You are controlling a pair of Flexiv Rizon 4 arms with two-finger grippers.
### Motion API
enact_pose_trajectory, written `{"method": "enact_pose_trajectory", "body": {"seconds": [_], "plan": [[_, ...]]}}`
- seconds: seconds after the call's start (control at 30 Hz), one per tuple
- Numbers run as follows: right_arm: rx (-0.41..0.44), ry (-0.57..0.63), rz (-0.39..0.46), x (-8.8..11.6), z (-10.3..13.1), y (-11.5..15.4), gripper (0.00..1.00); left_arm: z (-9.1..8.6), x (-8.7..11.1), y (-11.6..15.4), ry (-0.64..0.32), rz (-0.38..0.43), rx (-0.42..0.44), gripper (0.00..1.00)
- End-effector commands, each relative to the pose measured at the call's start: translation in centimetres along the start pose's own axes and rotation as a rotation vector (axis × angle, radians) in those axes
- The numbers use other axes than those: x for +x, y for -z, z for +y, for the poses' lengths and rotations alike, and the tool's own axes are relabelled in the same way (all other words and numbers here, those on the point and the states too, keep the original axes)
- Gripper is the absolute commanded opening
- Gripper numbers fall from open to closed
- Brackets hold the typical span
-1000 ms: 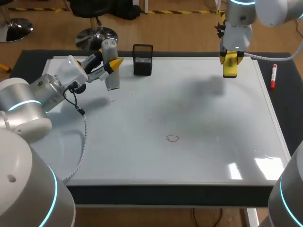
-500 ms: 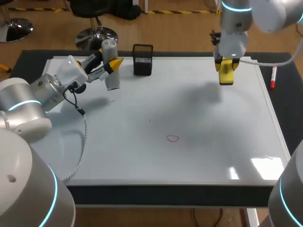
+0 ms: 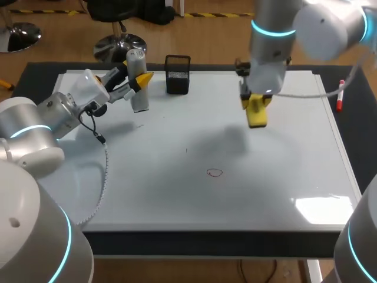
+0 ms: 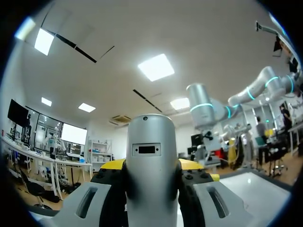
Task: Pick up the inspection probe, press it on each red-marked spot on the whiteboard one by one, put down the probe, pick up the eraser, and wipe off all the red marks.
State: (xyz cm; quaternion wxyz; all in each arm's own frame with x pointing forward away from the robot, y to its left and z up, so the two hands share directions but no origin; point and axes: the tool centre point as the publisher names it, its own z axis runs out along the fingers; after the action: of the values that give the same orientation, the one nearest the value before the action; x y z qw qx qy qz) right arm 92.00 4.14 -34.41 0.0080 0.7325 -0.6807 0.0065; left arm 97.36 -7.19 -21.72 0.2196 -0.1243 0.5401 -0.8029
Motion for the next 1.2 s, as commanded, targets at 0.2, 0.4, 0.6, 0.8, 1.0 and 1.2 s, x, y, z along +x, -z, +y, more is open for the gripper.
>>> {"method": "enact_pose_trajectory", "body": {"seconds": [0.2, 0.4, 0.6, 0.8, 1.0, 1.2], "plan": [[0.067, 0.001, -0.003, -3.7, 2.9, 0.0, 0.0, 0.0, -0.1, 0.0, 0.001, 0.003, 0.002, 0.0], [0.069, 0.0, -0.021, -6.2, 4.6, -0.3, 0.0, 0.0, -0.1, 0.0, 0.001, 0.003, 0.002, 0.0], [0.06, -0.017, -0.062, -8.2, 6.5, -0.6, 0.0, 0.0, -0.1, 0.0, 0.001, 0.003, 0.002, 0.0], [0.032, -0.014, -0.081, -10.3, 8.2, -1.7, 0.0, 0.0, -0.1, 0.0, 0.001, 0.003, 0.002, 0.0], [0.003, -0.009, -0.12, -12.3, 9.6, -2.5, 0.0, 0.0, -0.1, 0.0, 0.001, 0.003, 0.002, 0.0], [-0.025, 0.004, -0.12, -13.6, 10.4, -3.4, 0.0, 0.0, -0.1, 0.0, 0.001, 0.003, 0.002, 0.0]]}}
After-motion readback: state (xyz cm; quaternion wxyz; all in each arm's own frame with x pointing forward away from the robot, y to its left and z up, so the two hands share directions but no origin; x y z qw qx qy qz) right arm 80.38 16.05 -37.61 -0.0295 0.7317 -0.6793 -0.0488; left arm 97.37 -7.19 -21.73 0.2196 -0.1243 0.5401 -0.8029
